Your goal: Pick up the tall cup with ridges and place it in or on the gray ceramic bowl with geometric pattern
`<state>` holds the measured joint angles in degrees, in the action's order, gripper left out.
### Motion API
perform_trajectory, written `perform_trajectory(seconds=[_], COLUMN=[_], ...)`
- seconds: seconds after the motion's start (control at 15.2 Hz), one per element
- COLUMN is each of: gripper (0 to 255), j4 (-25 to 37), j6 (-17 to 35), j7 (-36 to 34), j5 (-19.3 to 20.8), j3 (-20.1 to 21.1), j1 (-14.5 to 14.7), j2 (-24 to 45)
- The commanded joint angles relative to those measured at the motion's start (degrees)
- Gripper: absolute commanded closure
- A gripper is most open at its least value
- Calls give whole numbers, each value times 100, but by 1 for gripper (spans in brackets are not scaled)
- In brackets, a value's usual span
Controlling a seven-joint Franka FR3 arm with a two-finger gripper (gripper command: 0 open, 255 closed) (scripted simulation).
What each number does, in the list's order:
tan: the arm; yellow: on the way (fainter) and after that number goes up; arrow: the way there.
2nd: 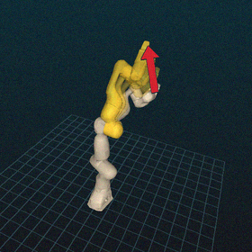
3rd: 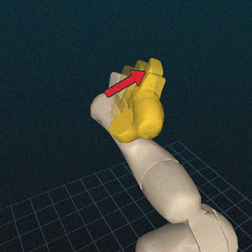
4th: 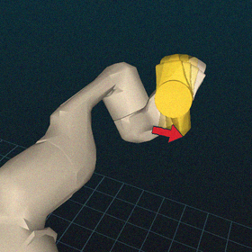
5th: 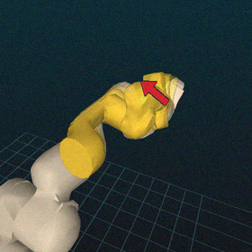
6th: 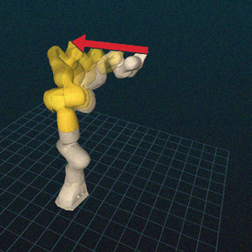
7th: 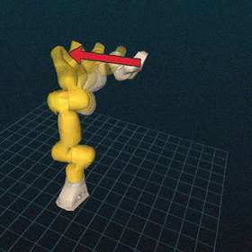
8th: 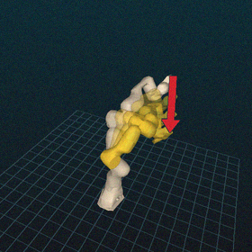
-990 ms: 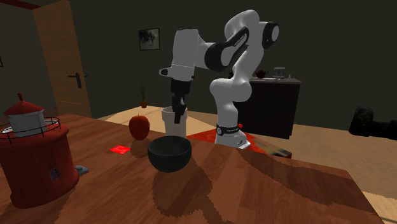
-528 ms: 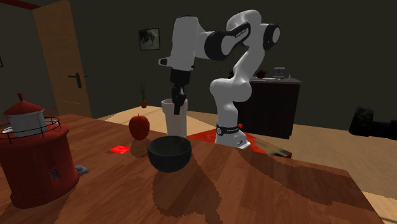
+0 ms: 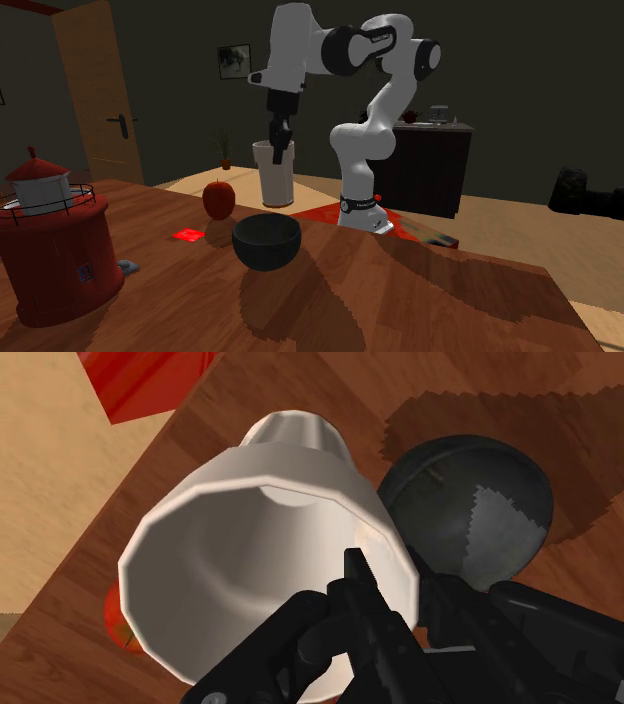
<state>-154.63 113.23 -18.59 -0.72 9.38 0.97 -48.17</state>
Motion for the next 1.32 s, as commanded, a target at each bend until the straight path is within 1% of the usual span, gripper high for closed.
perform_trajectory(seconds=[0.0,0.86,1.25], gripper=[255,255,255], j4=[145,1117,2230], j6=[-161,-1095,-1213], j7=[14,90,-543], j5=[9,63,-135], j3=[-15,-91,525], j1=[-6,-50,6], j2=[-19,15,1025])
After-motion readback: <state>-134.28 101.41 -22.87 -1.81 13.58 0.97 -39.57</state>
